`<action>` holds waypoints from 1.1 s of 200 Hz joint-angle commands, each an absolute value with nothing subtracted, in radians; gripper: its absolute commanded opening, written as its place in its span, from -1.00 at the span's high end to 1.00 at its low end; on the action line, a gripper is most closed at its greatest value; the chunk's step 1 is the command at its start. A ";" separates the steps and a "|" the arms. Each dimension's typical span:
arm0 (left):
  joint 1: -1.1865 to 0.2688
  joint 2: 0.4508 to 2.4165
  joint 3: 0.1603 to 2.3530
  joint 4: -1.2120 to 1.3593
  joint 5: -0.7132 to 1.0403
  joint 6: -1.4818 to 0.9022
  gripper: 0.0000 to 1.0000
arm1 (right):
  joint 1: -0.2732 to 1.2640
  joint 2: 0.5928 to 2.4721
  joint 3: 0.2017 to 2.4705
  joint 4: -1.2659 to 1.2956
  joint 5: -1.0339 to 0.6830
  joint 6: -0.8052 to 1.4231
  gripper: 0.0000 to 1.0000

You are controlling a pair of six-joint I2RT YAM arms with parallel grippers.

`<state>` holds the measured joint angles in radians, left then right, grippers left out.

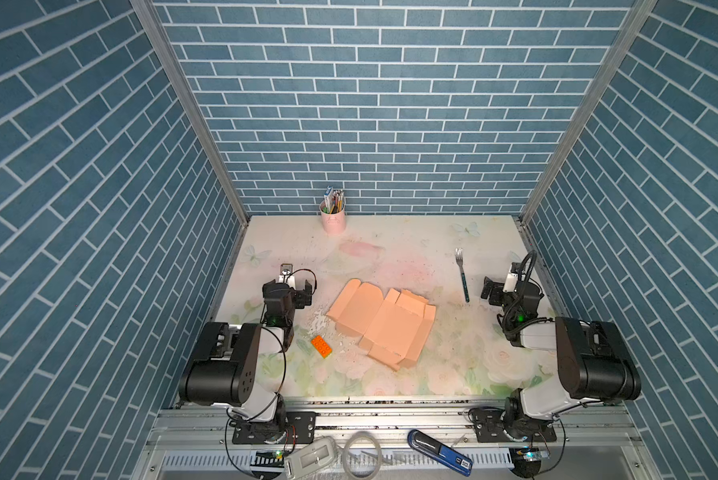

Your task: Fold the paper box

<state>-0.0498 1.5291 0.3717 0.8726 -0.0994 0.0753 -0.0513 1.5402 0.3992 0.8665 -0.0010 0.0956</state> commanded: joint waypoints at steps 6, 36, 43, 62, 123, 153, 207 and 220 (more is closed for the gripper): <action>-0.043 1.529 0.388 0.864 -0.092 0.069 -0.99 | -0.051 1.543 0.393 0.870 -0.001 0.055 -0.98; -0.043 1.529 0.388 0.863 -0.092 0.070 -0.99 | -0.051 1.543 0.393 0.871 -0.002 0.056 -0.98; -0.044 1.529 0.388 0.862 -0.092 0.070 -0.99 | -0.051 1.543 0.393 0.871 -0.002 0.055 -0.98; -0.043 1.528 0.388 0.862 -0.092 0.069 -0.99 | -0.051 1.543 0.393 0.870 -0.001 0.055 -0.98; -0.043 1.529 0.388 0.860 -0.091 0.070 -0.99 | -0.051 1.543 0.393 0.871 -0.002 0.055 -0.98; -0.043 1.529 0.388 0.861 -0.091 0.070 -0.99 | -0.051 1.542 0.393 0.870 -0.002 0.055 -0.98; -0.040 1.529 0.392 0.853 -0.087 0.067 -0.99 | -0.052 1.543 0.396 0.865 -0.002 0.056 -0.98; -0.041 1.529 0.393 0.855 -0.087 0.067 -0.99 | -0.052 1.544 0.396 0.866 -0.001 0.056 -0.98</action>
